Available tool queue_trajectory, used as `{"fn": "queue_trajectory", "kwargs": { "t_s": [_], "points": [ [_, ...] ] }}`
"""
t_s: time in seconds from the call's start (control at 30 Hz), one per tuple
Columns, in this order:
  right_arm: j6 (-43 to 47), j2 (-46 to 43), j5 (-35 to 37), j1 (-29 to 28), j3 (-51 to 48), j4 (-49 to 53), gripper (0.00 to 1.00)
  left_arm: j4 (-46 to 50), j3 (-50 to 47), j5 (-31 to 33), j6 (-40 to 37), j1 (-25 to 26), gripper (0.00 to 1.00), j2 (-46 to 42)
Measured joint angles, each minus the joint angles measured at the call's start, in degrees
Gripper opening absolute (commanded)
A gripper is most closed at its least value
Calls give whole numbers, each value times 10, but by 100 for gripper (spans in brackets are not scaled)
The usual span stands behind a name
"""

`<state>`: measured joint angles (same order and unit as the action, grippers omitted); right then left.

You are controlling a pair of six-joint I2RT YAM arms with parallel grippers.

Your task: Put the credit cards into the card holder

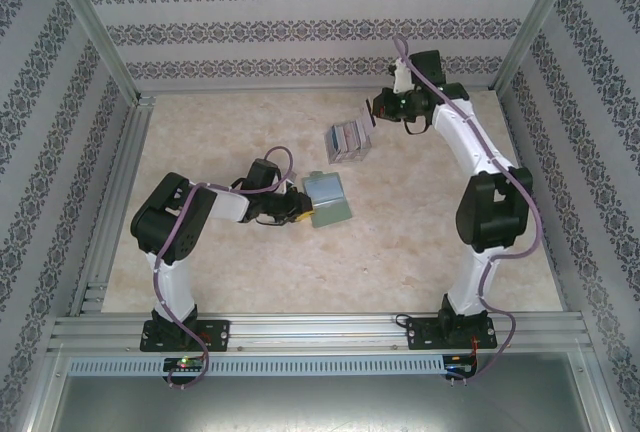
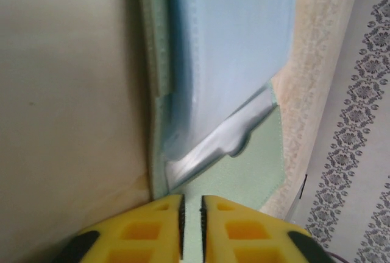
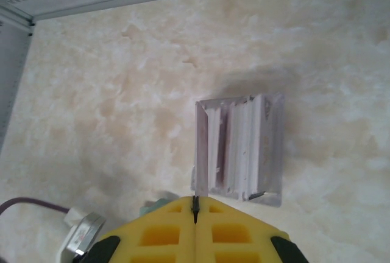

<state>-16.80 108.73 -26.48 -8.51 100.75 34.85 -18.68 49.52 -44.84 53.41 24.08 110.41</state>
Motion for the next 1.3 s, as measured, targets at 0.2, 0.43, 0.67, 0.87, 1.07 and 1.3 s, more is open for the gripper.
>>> {"fn": "queue_trajectory", "kwargs": {
  "t_s": [0.2, 0.43, 0.67, 0.87, 1.07, 1.3],
  "points": [
    [-26, -68, -40, -10, -84, -31, 0, 37, 23, 17, -9, 10, 35, -7],
    [-62, -133, -90, -17, -183, -81, 0, 158, 50, 70, -55, 17, 43, -67],
    [-112, -158, -149, -16, -238, -153, 0, 224, 95, 85, -82, 6, 44, -165],
    [-174, -169, -197, -13, -278, -229, 0, 148, 97, 54, -40, -19, 49, -197],
    [-216, -172, -230, -14, -293, -285, 0, -27, 92, 9, 56, -24, 49, -158],
    [-274, -172, -259, -15, -318, -355, 0, -123, 111, -19, 124, -24, 48, -97]
  ]
}}
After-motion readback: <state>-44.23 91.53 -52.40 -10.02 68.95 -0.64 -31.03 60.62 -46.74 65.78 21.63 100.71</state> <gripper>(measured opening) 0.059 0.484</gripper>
